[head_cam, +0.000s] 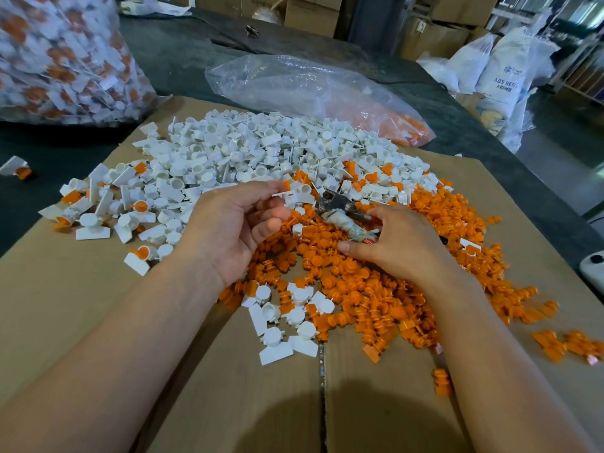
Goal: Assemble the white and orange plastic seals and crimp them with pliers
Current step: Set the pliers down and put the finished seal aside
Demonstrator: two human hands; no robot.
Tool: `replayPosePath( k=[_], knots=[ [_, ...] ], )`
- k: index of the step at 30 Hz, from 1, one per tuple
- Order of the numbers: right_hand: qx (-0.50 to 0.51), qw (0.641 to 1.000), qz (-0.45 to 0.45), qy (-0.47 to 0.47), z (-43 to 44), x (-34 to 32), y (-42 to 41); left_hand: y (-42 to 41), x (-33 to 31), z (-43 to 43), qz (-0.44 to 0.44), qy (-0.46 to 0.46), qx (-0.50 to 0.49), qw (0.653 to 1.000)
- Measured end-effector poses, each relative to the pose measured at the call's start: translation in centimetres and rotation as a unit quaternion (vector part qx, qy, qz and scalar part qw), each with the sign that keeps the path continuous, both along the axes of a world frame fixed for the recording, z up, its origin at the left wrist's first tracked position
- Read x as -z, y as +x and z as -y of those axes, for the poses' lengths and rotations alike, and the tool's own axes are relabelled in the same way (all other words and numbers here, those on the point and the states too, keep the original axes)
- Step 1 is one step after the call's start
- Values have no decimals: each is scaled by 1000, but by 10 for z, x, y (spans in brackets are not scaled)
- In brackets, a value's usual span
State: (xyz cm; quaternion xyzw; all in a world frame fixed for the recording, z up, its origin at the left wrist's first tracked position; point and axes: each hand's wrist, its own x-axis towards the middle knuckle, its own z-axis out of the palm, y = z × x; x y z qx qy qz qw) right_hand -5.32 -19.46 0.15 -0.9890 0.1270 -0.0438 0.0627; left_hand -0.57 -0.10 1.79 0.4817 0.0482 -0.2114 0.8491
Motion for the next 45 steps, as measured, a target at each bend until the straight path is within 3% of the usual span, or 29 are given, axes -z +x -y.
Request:
replayPosePath(
  k=[35, 40, 45],
  knots=[
    [-3, 1000, -22, 6, 0, 0, -1, 4, 2, -3, -51, -32, -10, 998],
    [1, 1000, -21, 12, 0, 0, -1, 10, 4, -9, -45, -136, -50, 988],
    [4, 1000, -27, 11, 0, 0, -1, 21, 2, -21, -51, -270, -161, 948]
  ],
)
